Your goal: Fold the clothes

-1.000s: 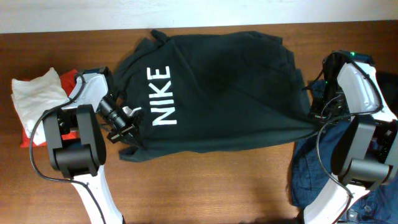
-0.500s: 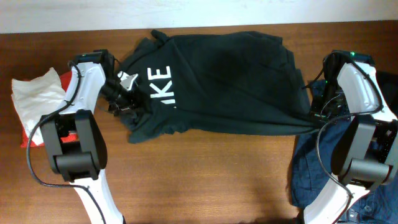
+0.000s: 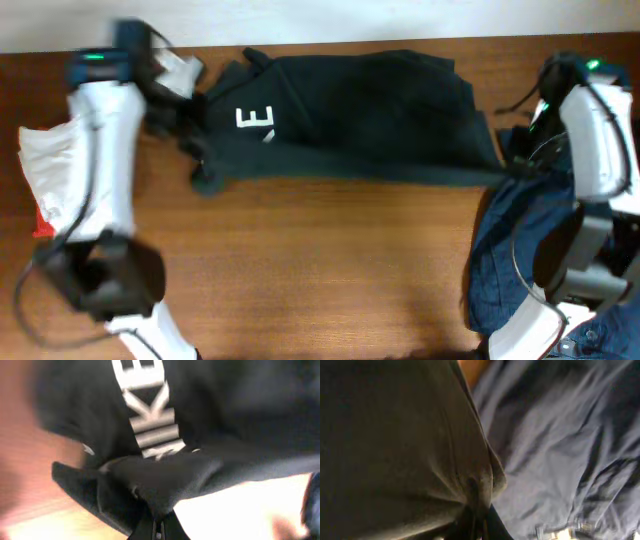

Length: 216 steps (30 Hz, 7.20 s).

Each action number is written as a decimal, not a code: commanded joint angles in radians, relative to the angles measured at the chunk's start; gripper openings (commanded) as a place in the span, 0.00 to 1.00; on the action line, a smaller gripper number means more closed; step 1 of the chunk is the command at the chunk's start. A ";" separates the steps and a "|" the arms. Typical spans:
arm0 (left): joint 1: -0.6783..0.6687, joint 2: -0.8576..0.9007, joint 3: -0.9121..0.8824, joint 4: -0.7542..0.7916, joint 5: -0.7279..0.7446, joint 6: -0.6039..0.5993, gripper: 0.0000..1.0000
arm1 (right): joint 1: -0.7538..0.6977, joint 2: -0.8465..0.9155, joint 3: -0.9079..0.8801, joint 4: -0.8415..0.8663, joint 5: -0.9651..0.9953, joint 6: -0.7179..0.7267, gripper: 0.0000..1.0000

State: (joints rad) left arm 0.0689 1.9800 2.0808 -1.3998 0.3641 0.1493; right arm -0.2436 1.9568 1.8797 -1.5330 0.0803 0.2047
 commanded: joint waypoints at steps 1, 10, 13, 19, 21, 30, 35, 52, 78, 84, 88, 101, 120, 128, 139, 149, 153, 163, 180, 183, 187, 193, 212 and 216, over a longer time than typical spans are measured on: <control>0.089 -0.188 0.101 -0.008 0.110 -0.006 0.00 | -0.007 -0.100 0.254 -0.124 -0.029 -0.044 0.04; 0.446 -0.491 0.131 0.052 0.352 -0.097 0.00 | -0.006 -0.313 0.479 -0.164 -0.128 -0.124 0.04; 0.417 -0.475 0.130 0.053 0.426 -0.097 0.00 | -0.005 -0.296 0.478 -0.133 -0.127 -0.128 0.04; 0.113 -0.198 0.130 0.378 0.126 -0.098 0.00 | -0.003 -0.072 0.478 0.162 -0.232 -0.145 0.04; 0.107 -0.113 0.130 0.649 0.117 -0.233 0.00 | 0.001 -0.084 0.479 0.392 -0.238 -0.090 0.04; 0.251 -0.112 0.394 0.781 0.400 -0.467 0.00 | 0.000 -0.224 0.479 0.577 -0.142 0.009 0.04; 0.225 -0.064 0.351 -0.083 0.192 -0.106 0.00 | 0.000 -0.113 0.438 0.095 0.039 -0.035 0.04; -0.008 -0.044 -0.902 -0.108 0.087 0.013 0.01 | 0.000 -0.064 -0.431 -0.031 0.246 0.119 0.04; 0.154 -0.122 -0.647 0.517 -0.364 -0.380 0.01 | 0.000 -0.064 -0.431 0.008 0.227 0.119 0.04; 0.083 -0.116 -0.629 0.253 -0.333 -0.380 0.79 | 0.001 -0.064 -0.431 0.030 0.218 0.119 0.04; -0.005 -0.116 -0.759 0.187 -0.266 -0.479 0.73 | 0.001 -0.064 -0.431 0.031 0.216 0.118 0.04; -0.088 -0.116 -1.061 0.640 -0.071 -0.558 0.31 | 0.001 -0.064 -0.431 0.031 0.216 0.118 0.04; 0.223 -0.539 -0.904 0.032 -0.201 -0.313 0.00 | 0.000 -0.143 -0.431 0.006 0.055 0.040 0.04; 0.320 -0.731 -0.904 -0.113 -0.204 -0.294 0.00 | 0.000 -0.199 -0.442 -0.054 0.077 0.066 0.04; 0.350 -0.614 -0.941 0.309 0.016 -0.324 0.00 | 0.001 -0.206 -0.520 0.373 -0.045 0.055 0.04; 0.278 -0.326 -0.941 0.721 0.107 -0.323 0.00 | 0.002 -0.178 -0.520 0.691 -0.138 0.032 0.08; 0.246 -0.289 -0.941 0.788 0.107 -0.323 0.00 | 0.002 -0.156 -0.520 0.739 -0.142 0.031 0.08; 0.226 -0.288 -0.941 0.860 -0.058 -0.325 0.01 | 0.003 -0.103 -0.520 0.847 -0.212 0.032 0.27; -0.311 -0.262 -0.920 0.465 -0.205 -0.223 0.61 | 0.003 -0.102 -0.745 0.805 -0.203 -0.032 0.23; -0.354 -0.228 -0.960 0.463 -0.266 -0.223 0.61 | 0.003 -0.102 -0.745 0.805 -0.203 -0.032 0.23; -0.363 -0.220 -1.003 0.537 -0.328 -0.224 0.46 | 0.003 -0.102 -0.745 0.804 -0.203 -0.032 0.23; -0.363 -0.159 -1.003 0.588 -0.327 -0.224 0.20 | 0.003 -0.102 -0.745 0.805 -0.203 -0.032 0.23; -0.347 -0.075 -0.626 0.625 -0.139 -0.211 0.59 | 0.003 -0.102 -0.745 0.804 -0.203 -0.032 0.23; -0.205 -0.104 -0.483 0.438 -0.243 -0.212 0.71 | 0.003 -0.102 -0.745 0.800 -0.203 -0.032 0.24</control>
State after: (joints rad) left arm -0.2428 1.9007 1.4929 -0.8486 0.1833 -0.0708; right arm -0.2390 1.8523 1.1404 -0.7288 -0.1223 0.1791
